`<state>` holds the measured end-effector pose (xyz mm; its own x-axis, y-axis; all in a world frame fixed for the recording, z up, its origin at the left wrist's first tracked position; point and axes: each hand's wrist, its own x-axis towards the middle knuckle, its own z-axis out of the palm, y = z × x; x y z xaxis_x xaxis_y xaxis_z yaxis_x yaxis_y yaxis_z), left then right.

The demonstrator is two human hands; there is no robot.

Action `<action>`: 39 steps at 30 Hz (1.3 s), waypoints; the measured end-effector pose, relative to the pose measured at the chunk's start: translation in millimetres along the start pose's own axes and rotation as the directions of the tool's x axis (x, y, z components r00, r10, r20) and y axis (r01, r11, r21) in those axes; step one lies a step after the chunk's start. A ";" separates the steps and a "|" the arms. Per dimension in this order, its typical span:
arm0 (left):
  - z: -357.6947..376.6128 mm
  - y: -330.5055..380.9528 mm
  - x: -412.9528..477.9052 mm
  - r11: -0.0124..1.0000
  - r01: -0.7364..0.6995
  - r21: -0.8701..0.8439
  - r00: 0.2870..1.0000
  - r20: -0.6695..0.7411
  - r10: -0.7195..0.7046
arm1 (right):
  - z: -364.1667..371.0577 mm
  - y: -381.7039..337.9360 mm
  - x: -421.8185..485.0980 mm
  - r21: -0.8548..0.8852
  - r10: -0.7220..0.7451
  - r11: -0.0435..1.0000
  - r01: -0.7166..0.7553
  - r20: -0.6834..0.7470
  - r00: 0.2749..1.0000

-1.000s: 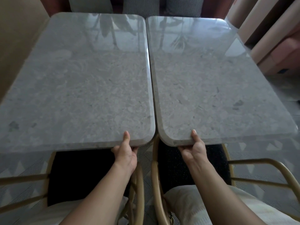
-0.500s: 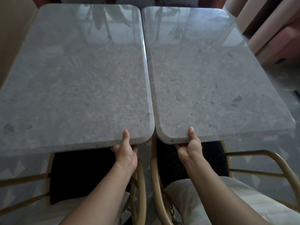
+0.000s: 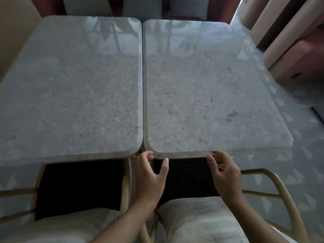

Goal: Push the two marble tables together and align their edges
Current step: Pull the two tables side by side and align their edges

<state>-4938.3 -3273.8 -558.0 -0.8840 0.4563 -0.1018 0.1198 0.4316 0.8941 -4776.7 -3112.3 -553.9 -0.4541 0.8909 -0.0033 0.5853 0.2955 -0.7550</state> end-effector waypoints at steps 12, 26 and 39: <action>96.1 22.5 57.8 0.369 -0.510 0.777 0.856 0.503 0.123 | -107.2 108.0 146.9 -0.620 -0.055 0.580 0.528 0.618 0.784; 108.2 12.3 53.5 0.309 -0.493 0.813 0.862 0.410 0.299 | -89.2 131.3 153.2 -0.637 -0.201 0.505 0.583 0.570 0.797; 114.2 1.1 61.8 0.275 -0.510 0.815 0.826 0.374 0.422 | -84.4 131.6 157.6 -0.634 -0.267 0.507 0.584 0.529 0.805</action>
<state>-4941.2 -3156.3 -613.1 -0.5103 0.8501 0.1301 0.8521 0.5202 -0.0573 -4714.5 -2903.9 -598.5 -0.8773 0.4563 -0.1485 0.4571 0.8889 0.0306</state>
